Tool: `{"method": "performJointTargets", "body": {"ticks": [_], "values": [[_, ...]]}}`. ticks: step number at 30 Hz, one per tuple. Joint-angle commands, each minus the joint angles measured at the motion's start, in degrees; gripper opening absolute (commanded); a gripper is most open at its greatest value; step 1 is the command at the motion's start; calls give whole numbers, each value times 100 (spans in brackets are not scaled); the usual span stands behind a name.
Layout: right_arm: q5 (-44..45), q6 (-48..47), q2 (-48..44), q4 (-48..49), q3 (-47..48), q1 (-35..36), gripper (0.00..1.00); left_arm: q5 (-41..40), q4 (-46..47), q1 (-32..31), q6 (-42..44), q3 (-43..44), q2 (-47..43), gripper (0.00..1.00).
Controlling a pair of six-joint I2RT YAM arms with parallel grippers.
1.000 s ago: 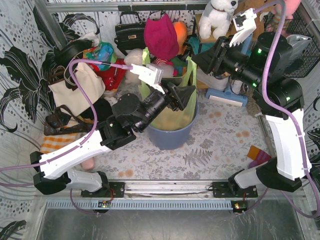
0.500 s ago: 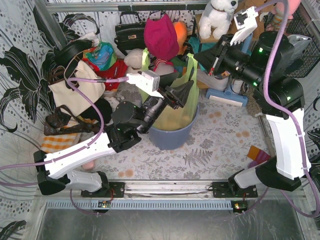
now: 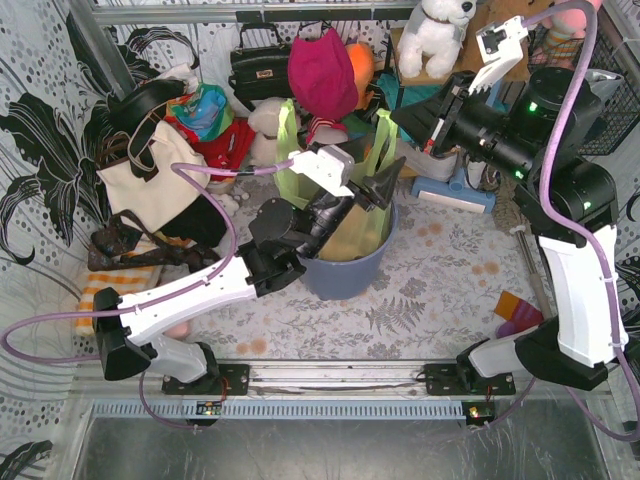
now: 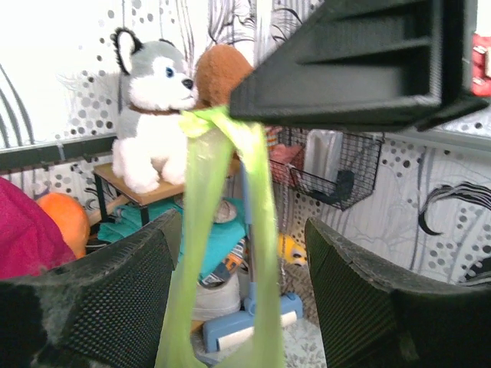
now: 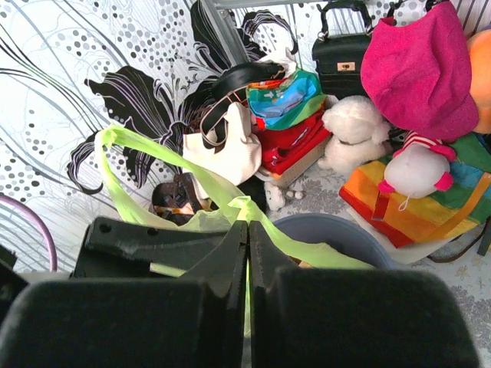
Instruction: Tie the trash bag
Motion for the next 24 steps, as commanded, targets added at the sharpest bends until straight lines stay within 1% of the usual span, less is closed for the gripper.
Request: {"method": "performJointTargets", "body": {"ticks": [1, 7, 12, 17, 19, 21, 22, 24], "values": [[-143, 118, -192, 316, -117, 25, 0, 174, 776, 263, 314, 73, -42, 73], [-159, 123, -284, 325, -224, 27, 0, 926, 1058, 657, 114, -263, -186, 75], [-205, 125, -321, 344, -272, 25, 0, 1767, 884, 868, -104, 10, -54, 78], [-205, 133, -368, 389, -360, 26, 0, 2429, 692, 988, -280, 341, 84, 78], [-213, 131, -369, 400, -372, 27, 0, 2810, 565, 1066, -402, 515, 147, 76], [-214, 124, -374, 401, -372, 30, 0, 2996, 449, 1098, -451, 682, 231, 74], [-214, 128, -378, 407, -378, 32, 0, 3024, 420, 1106, -466, 759, 263, 72], [-206, 131, -394, 424, -389, 29, 0, 3068, 365, 1131, -512, 861, 341, 65]]}}
